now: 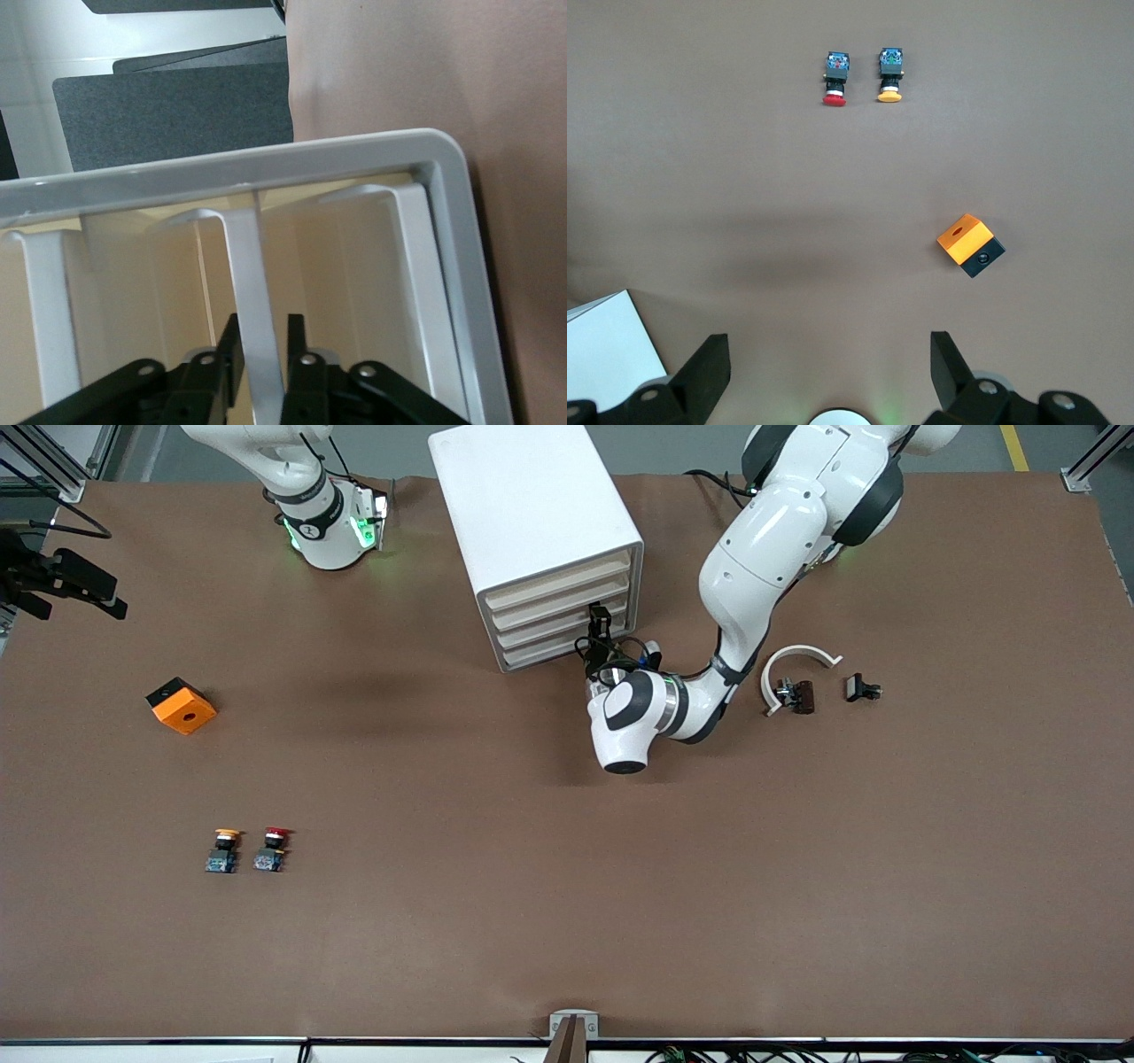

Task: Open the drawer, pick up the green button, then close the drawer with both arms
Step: 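Pull the drawer open with the left gripper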

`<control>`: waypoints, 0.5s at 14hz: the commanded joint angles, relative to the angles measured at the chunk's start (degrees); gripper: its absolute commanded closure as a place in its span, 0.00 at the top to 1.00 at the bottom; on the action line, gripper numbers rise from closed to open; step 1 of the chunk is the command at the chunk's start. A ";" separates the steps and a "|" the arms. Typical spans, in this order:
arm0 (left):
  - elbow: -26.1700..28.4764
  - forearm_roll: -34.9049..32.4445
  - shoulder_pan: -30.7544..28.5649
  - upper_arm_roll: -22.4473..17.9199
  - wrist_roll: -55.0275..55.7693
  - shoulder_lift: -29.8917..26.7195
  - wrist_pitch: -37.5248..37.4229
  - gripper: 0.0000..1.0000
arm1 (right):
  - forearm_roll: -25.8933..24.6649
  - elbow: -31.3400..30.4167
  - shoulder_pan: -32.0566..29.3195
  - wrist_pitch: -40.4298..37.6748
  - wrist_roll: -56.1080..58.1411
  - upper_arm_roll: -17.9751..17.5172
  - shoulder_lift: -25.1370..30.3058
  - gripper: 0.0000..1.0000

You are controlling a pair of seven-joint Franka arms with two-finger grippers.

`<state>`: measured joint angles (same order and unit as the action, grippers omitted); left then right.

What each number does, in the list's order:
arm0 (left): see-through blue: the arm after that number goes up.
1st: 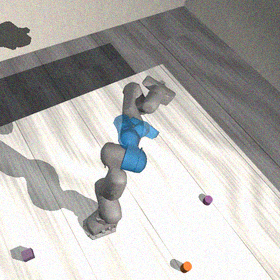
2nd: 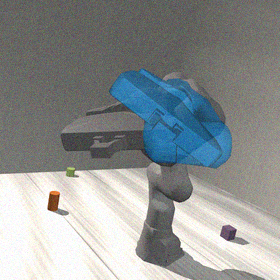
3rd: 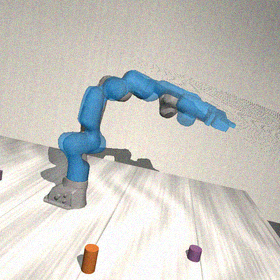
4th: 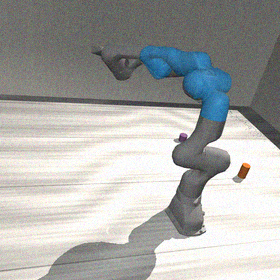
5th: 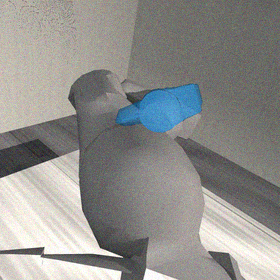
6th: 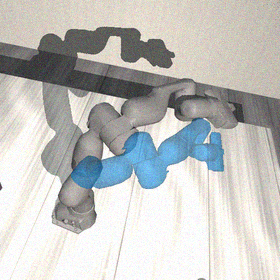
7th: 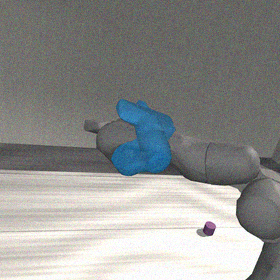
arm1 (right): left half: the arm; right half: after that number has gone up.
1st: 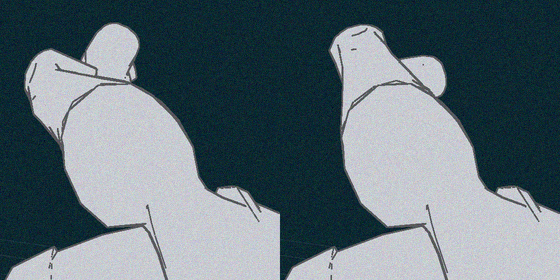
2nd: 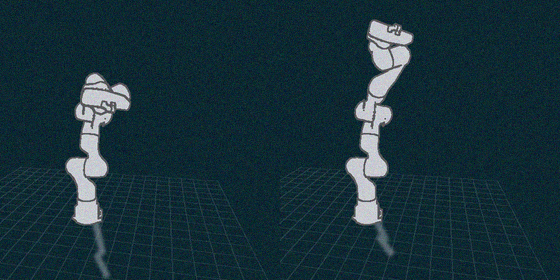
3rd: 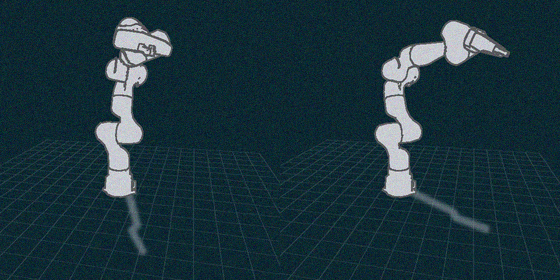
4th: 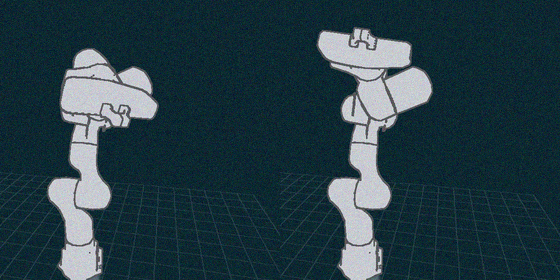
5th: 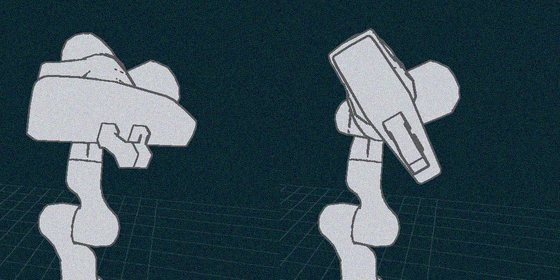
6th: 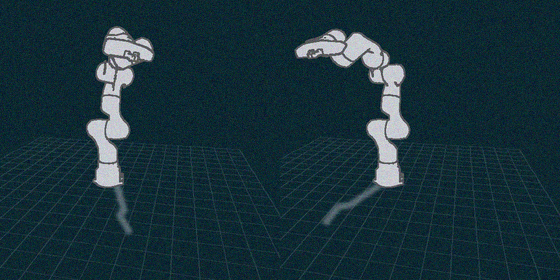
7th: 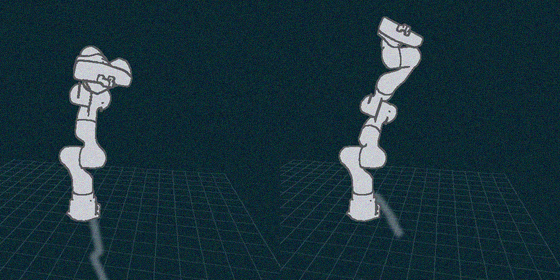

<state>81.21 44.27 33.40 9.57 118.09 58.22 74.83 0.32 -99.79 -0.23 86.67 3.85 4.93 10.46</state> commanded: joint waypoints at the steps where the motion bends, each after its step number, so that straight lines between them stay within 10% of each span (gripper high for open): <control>1: 0.00 1.17 -0.17 -0.17 0.66 0.05 -1.09 0.12 | 0.48 -1.28 0.31 0.43 0.20 0.26 1.67 1.00; 7: -0.35 1.08 -1.84 -0.52 0.56 0.40 -1.09 0.06 | -0.05 3.10 0.14 -0.10 0.28 0.26 -0.08 1.00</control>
<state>81.30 44.39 32.49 9.36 118.94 58.33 74.48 0.31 -98.35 -0.23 87.22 3.85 4.96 10.62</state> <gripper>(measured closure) 0.912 0.000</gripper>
